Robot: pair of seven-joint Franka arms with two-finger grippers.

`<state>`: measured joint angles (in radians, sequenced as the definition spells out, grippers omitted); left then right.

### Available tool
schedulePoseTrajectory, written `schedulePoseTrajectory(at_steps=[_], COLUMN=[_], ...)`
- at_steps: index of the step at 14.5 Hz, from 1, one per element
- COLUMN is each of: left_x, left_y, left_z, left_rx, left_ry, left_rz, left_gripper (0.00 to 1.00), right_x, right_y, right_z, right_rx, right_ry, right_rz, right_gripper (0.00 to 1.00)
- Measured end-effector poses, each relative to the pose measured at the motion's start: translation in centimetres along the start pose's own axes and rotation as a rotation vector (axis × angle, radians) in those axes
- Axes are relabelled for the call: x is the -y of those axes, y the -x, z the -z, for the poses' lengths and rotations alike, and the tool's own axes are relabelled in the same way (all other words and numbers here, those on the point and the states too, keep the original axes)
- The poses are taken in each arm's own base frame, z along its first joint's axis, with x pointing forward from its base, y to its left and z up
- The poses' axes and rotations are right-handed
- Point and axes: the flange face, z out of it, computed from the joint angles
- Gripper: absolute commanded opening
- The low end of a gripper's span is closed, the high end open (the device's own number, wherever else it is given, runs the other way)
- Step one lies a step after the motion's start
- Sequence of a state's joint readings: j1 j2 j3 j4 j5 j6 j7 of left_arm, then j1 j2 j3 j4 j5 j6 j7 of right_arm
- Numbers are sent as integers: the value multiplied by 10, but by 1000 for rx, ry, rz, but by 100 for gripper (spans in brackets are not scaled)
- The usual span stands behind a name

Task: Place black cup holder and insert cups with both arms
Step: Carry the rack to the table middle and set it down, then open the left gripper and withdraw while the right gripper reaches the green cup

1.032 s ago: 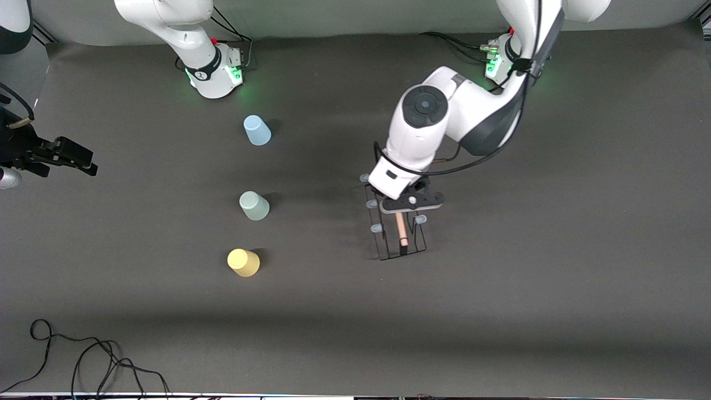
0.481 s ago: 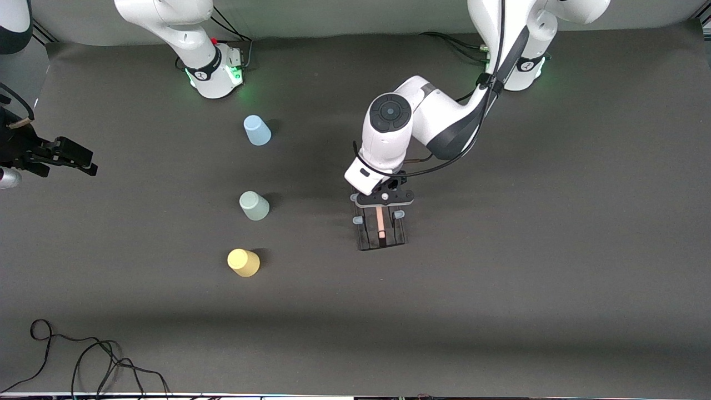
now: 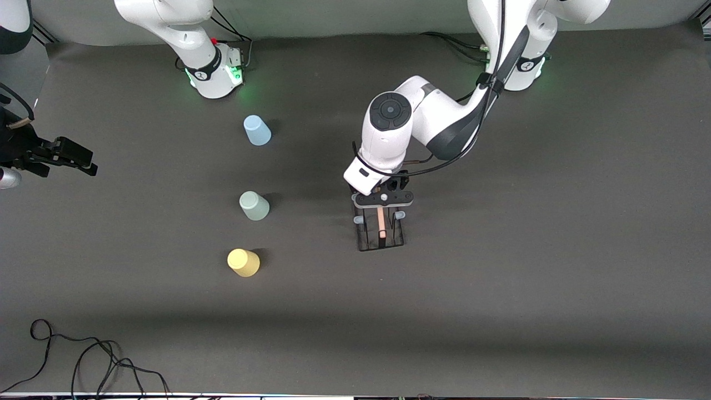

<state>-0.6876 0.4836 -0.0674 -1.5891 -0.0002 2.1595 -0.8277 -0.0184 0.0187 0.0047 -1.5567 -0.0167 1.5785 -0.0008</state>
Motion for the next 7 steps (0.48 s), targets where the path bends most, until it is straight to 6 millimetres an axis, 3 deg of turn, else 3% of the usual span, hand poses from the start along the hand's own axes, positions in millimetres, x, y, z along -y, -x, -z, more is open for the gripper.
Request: schedulePoseTrajectory(at_steps=[3,7], left_x=[16,89], left_y=[-27,-71], left_z=[38,116], left_rx=[-56,-85], left_ry=[35,20], left_rz=[34,9], left_gripper=[100,100], right_x=[0,15], right_y=[0,-3], right_z=[-2,-16], right_rx=[8,39], right_ry=[0,-19], right_rz=[1,23], right_gripper=[100,100])
